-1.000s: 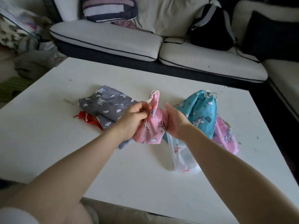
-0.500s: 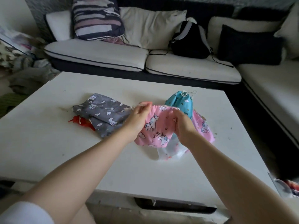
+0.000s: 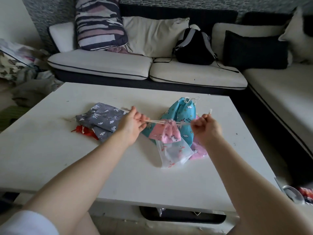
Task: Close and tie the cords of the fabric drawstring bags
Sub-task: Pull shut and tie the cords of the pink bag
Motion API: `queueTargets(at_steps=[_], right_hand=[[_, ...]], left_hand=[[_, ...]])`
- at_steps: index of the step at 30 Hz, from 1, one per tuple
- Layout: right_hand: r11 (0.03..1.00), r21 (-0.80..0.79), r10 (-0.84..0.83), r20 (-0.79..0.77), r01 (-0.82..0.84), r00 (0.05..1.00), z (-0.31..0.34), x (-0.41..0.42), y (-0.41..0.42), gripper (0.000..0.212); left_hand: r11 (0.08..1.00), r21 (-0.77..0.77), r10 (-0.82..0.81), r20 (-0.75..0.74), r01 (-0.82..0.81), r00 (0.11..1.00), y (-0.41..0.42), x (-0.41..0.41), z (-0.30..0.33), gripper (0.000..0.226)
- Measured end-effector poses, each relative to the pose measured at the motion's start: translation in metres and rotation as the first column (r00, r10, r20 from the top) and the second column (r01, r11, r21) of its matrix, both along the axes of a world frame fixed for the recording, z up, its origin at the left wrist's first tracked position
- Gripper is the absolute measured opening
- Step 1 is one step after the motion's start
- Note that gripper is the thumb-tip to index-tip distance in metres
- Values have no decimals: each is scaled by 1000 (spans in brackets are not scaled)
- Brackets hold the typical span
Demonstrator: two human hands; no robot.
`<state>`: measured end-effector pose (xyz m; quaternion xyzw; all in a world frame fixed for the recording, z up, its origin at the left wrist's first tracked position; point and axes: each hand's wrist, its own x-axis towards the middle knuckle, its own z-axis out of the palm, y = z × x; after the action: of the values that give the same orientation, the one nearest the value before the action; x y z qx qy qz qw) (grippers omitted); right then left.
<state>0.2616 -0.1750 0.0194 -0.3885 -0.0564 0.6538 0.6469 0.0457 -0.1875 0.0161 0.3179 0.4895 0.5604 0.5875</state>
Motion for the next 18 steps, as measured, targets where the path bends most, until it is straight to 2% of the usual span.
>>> queueTargets(at_steps=[1, 2, 4, 6, 8, 10, 12, 13, 16, 18], right_hand=[[999, -44, -22, 22, 22, 1000, -2, 5, 0, 40], [998, -67, -14, 115, 22, 993, -3, 7, -1, 39], [998, -56, 56, 379, -38, 924, -6, 0, -3, 36], [986, -49, 154, 629, -159, 762, -5, -10, -2, 33], [975, -51, 172, 792, -218, 586, -1, -13, -2, 35], [978, -56, 151, 853, -200, 500, 3, -11, -2, 37], [974, -43, 126, 917, -221, 378, 10, -15, -7, 38], [963, -34, 125, 936, -269, 329, 14, -21, -10, 37], [863, 8, 151, 950, -506, 274, 26, -42, -22, 32], [770, 27, 135, 970, -638, 203, 35, -51, -29, 28]], left_hand=[[999, -28, 23, -49, -24, 999, 0, -5, -5, 49], [999, -40, 17, -99, -21, 995, -3, -5, -6, 49], [997, -60, -51, -161, 42, 986, -6, 1, -7, 51], [990, -95, -124, -218, 105, 968, -5, 10, -3, 50], [987, -140, -110, -286, 72, 952, -5, 10, 5, 50], [987, -157, -84, -301, 38, 950, -3, 4, 6, 49], [987, -137, -129, -339, 87, 932, -4, 5, 10, 48], [989, -101, -142, -384, 111, 912, -5, 8, 12, 47], [984, 95, -69, -581, 153, 811, -11, 20, 29, 39], [954, 209, -39, -620, 213, 784, -16, 28, 41, 32]])
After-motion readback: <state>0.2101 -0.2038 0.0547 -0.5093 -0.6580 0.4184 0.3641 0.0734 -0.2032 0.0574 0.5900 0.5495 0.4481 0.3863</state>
